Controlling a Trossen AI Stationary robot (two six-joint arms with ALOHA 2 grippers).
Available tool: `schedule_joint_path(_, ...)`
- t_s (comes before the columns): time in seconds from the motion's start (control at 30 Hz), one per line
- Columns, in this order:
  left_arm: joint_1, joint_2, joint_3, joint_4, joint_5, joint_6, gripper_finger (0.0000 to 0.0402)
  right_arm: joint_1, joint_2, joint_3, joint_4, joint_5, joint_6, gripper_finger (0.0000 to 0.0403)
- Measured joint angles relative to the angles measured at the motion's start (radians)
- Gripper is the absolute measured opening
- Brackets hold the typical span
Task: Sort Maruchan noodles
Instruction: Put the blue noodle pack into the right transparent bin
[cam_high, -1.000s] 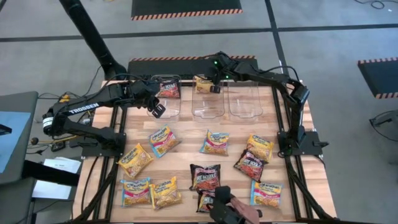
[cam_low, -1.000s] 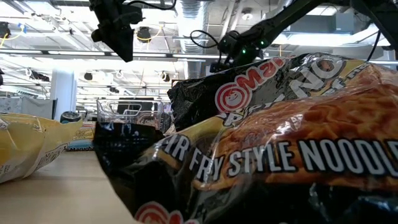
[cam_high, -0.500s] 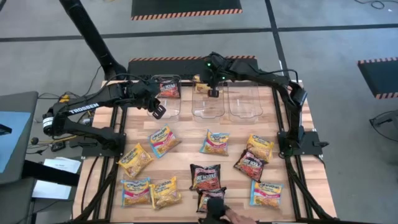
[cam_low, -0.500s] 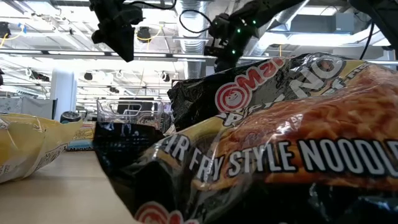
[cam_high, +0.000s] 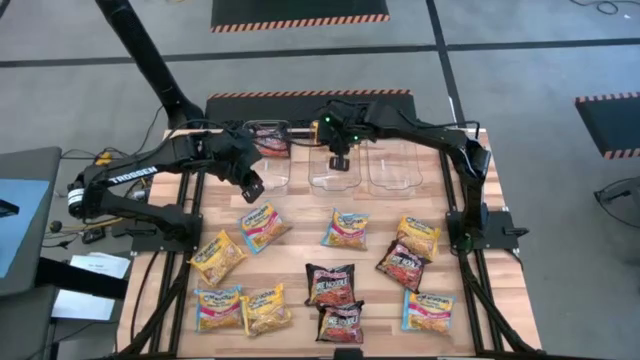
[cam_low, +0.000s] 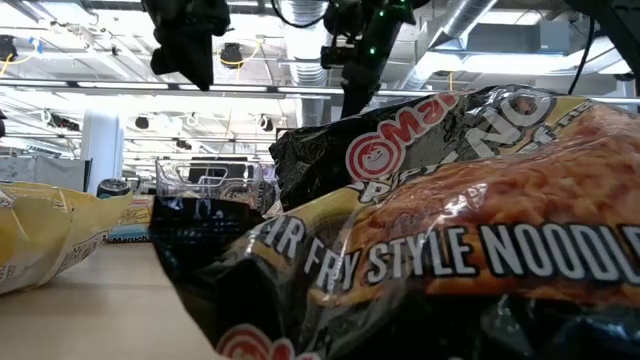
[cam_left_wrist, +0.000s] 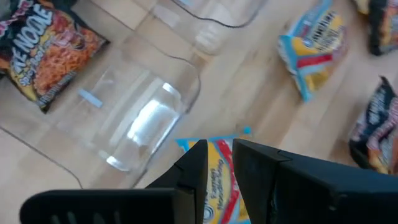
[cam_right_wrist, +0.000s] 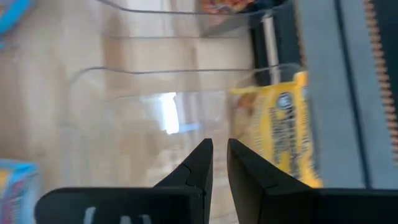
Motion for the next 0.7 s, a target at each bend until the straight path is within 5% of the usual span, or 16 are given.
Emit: schedule_joint_path(0.7, -0.144, -0.143, 0.000, -0.085, -0.018, 0.011, 0.0061, 0.259, 0.001, 0.048, -0.528, -0.014, 0.537, 0.0072)
